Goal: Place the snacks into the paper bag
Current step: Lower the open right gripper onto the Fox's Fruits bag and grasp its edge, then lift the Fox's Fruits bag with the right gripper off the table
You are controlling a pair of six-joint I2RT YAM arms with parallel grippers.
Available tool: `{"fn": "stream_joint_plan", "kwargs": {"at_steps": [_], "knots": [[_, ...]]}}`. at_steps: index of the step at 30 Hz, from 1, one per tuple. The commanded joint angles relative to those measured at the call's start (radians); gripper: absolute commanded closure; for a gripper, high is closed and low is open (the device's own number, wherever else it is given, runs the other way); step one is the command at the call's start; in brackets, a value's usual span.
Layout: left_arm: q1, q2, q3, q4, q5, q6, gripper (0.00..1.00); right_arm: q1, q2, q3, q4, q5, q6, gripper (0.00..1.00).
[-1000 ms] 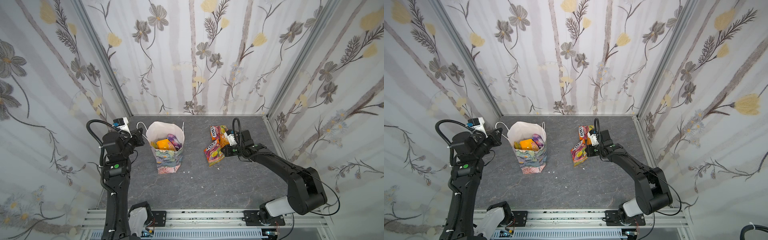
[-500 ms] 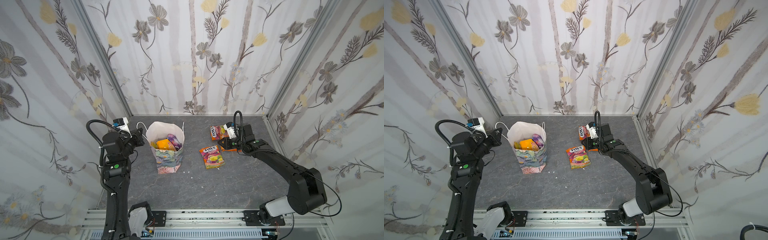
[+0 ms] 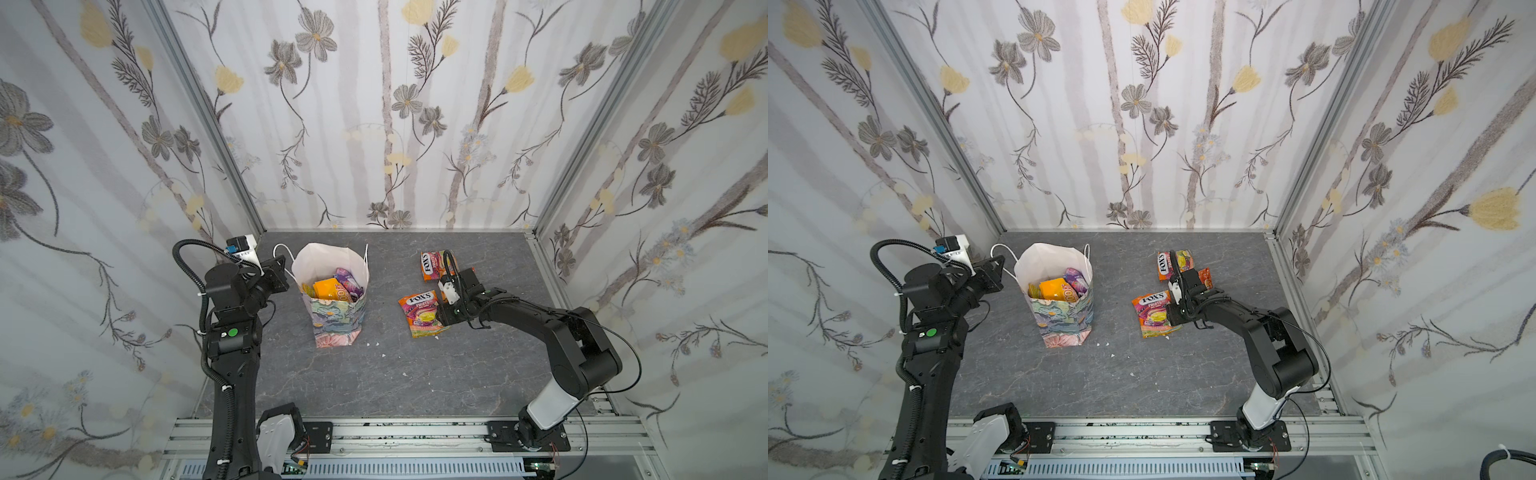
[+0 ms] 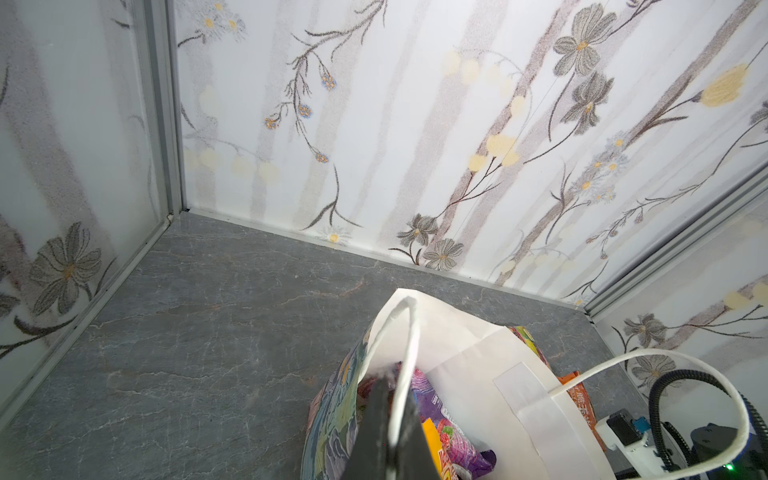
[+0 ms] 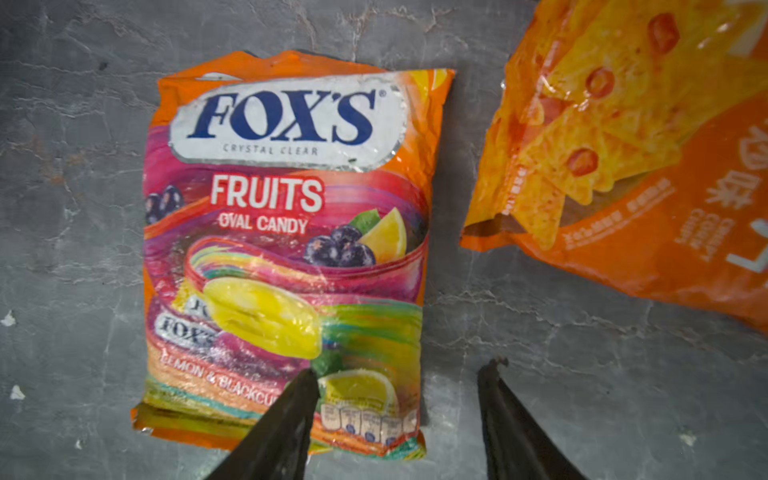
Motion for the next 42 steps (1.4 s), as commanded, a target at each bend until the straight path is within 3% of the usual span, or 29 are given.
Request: {"fn": "stream_joint_plan", "kwargs": {"at_steps": [1, 10, 14, 16, 20, 24, 28, 42], "knots": [[0.001, 0.0, 0.0, 0.036, 0.0, 0.003, 0.95, 0.004, 0.024, 0.0, 0.043, 0.001, -0.042, 0.38], [0.001, -0.002, 0.0, 0.037, 0.0, 0.003, 0.95, 0.005, 0.058, 0.001, 0.092, -0.036, -0.038, 0.41], [0.002, -0.001, 0.0, 0.037, 0.0, 0.004, 0.95, 0.005, 0.072, 0.003, 0.102, -0.04, -0.036, 0.51], [0.003, -0.001, 0.002, 0.037, 0.0, 0.005, 0.95, 0.005, 0.079, 0.006, 0.098, -0.03, -0.032, 0.59], [0.001, 0.0, 0.0, 0.037, 0.001, 0.005, 0.94, 0.004, 0.081, 0.006, 0.098, -0.03, -0.024, 0.86], [0.002, -0.001, 0.003, 0.037, 0.002, 0.005, 0.94, 0.004, 0.069, 0.011, 0.091, -0.026, -0.015, 0.96], [0.003, -0.002, 0.001, 0.037, 0.002, 0.004, 0.94, 0.005, 0.048, 0.016, 0.081, -0.037, -0.012, 1.0], [0.001, -0.006, 0.002, 0.036, 0.003, 0.003, 0.94, 0.006, -0.097, 0.061, 0.065, -0.177, 0.032, 1.0]]}}
